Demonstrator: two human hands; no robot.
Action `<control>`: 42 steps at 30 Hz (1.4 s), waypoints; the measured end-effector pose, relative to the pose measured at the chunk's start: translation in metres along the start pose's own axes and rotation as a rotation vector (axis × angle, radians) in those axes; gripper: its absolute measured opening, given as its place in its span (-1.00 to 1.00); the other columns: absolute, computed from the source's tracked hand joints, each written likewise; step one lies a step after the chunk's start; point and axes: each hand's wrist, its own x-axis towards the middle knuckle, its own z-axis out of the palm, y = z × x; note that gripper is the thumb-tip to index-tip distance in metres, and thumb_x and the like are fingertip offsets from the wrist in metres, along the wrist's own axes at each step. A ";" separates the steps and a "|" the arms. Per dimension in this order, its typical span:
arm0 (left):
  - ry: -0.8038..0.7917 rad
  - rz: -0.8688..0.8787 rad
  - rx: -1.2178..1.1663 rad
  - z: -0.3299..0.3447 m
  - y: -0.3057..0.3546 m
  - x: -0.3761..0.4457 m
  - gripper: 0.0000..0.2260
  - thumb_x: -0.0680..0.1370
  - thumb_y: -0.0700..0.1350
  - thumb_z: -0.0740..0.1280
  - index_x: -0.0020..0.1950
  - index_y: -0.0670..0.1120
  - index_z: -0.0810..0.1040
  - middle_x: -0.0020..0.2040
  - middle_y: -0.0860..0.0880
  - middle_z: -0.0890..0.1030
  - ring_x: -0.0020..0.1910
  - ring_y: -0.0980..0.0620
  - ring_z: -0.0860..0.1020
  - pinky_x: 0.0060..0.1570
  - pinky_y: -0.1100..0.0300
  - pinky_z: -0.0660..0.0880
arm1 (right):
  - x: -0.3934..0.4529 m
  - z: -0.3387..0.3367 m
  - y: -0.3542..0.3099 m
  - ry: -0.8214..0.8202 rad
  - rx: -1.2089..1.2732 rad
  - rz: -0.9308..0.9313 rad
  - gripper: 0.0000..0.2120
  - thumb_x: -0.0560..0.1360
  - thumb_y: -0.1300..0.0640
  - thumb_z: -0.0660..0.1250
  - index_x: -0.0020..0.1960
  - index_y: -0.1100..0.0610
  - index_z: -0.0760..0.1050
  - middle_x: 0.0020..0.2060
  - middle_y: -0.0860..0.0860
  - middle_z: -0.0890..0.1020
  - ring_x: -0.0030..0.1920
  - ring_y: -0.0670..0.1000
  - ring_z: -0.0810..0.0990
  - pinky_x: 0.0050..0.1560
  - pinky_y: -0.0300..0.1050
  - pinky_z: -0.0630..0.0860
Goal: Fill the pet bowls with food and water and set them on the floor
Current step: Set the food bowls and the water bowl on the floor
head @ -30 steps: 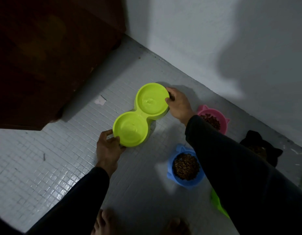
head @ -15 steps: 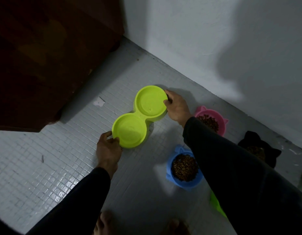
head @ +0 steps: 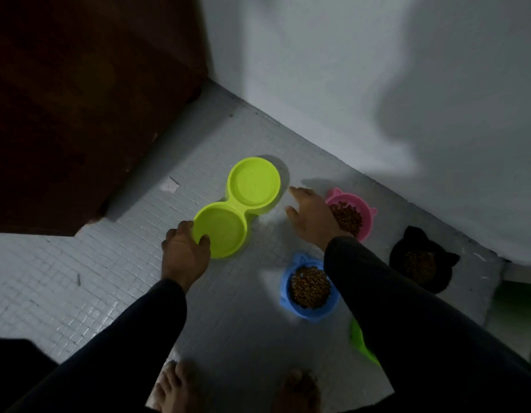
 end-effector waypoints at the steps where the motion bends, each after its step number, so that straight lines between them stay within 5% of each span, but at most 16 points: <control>1: -0.030 0.005 0.038 -0.003 0.002 -0.002 -0.52 0.61 -0.06 0.39 0.49 -0.18 0.43 0.33 -0.36 0.48 0.31 -0.38 0.45 0.32 -0.13 0.42 | -0.007 -0.003 0.000 -0.014 -0.023 -0.004 -0.48 0.65 0.10 0.23 0.56 0.25 0.28 0.49 0.25 0.38 0.49 0.23 0.31 0.48 0.03 0.27; 8: -0.260 0.036 0.334 -0.042 0.030 -0.036 -0.51 0.63 0.09 0.33 0.49 -0.11 0.42 0.36 -0.29 0.49 0.37 -0.33 0.42 0.36 -0.14 0.41 | -0.074 -0.041 -0.019 -0.271 -0.156 0.112 -0.51 0.59 -0.06 0.27 0.42 0.19 0.44 0.35 0.22 0.48 0.35 0.29 0.43 0.33 0.18 0.44; 18: -0.413 0.160 0.498 -0.145 0.107 -0.131 -0.54 0.62 0.14 0.34 0.43 -0.07 0.47 0.42 -0.21 0.51 0.39 -0.29 0.45 0.33 -0.06 0.45 | -0.189 -0.143 -0.074 -0.436 -0.088 0.239 -0.73 0.50 -0.06 0.25 0.11 0.06 0.51 0.07 0.07 0.62 0.00 0.12 0.60 0.03 0.05 0.56; 31: -0.525 0.327 0.543 -0.303 0.248 -0.295 -0.56 0.65 0.08 0.34 0.44 -0.14 0.48 0.42 -0.17 0.54 0.36 -0.19 0.51 0.33 0.02 0.45 | -0.344 -0.347 -0.169 -0.319 0.020 0.280 -0.65 0.58 0.00 0.28 0.31 0.12 0.48 0.27 0.14 0.58 0.22 0.15 0.57 0.24 0.11 0.52; 37: -0.480 0.423 0.573 -0.362 0.316 -0.355 -0.60 0.63 0.11 0.35 0.35 -0.10 0.51 0.35 -0.20 0.57 0.29 -0.21 0.53 0.18 0.07 0.44 | -0.404 -0.437 -0.208 -0.230 0.023 0.295 -0.67 0.60 -0.03 0.26 0.27 0.14 0.47 0.21 0.14 0.59 0.14 0.15 0.58 0.16 0.07 0.53; 42: -0.436 0.517 0.590 -0.402 0.370 -0.389 -0.53 0.63 0.15 0.34 0.43 -0.10 0.48 0.39 -0.20 0.55 0.33 -0.19 0.52 0.29 0.03 0.46 | -0.436 -0.498 -0.232 -0.103 -0.029 0.304 -0.61 0.57 0.02 0.30 0.36 0.11 0.47 0.23 0.15 0.60 0.19 0.17 0.59 0.10 -0.03 0.50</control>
